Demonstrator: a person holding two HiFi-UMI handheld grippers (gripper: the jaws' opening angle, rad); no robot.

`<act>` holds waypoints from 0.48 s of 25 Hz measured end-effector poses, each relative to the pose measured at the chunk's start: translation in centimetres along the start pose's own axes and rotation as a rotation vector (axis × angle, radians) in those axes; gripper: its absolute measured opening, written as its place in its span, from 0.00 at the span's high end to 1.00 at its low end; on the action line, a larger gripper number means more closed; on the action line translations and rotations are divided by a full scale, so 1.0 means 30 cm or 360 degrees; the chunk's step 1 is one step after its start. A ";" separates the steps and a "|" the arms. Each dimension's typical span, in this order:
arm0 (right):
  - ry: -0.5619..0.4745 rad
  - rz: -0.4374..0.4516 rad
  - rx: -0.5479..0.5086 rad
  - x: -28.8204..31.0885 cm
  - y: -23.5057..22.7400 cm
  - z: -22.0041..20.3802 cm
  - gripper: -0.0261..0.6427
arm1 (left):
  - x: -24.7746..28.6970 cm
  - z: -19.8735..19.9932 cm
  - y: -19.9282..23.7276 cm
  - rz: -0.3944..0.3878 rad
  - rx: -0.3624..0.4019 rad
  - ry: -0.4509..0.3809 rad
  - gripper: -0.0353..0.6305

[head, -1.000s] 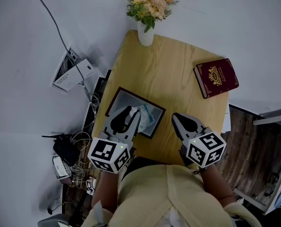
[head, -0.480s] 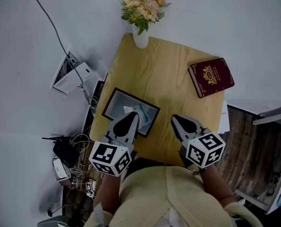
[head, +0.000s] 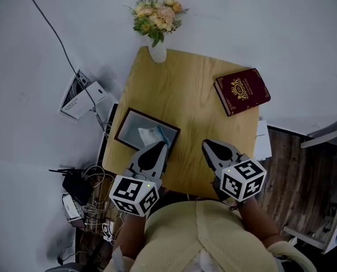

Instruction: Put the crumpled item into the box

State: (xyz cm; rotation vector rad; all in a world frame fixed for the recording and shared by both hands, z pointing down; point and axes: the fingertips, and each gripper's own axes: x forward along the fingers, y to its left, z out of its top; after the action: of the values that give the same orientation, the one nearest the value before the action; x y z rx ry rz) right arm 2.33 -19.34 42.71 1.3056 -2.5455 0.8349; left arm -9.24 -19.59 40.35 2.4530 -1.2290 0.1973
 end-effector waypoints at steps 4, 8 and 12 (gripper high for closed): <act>-0.0006 -0.0003 -0.0002 -0.033 -0.014 -0.007 0.92 | -0.003 -0.005 -0.038 -0.0008 0.0019 0.0002 0.90; -0.0009 0.0004 -0.0010 -0.062 -0.017 -0.014 0.92 | -0.011 -0.013 -0.069 -0.0006 0.0019 0.0006 0.90; -0.0009 0.0000 -0.0019 -0.087 -0.022 -0.020 0.92 | -0.022 -0.030 -0.093 0.0008 0.0023 0.0022 0.91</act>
State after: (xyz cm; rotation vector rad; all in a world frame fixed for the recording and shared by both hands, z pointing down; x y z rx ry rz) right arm 4.37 -17.48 42.48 1.3067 -2.5506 0.8158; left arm -7.37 -17.23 40.21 2.4568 -1.2323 0.2252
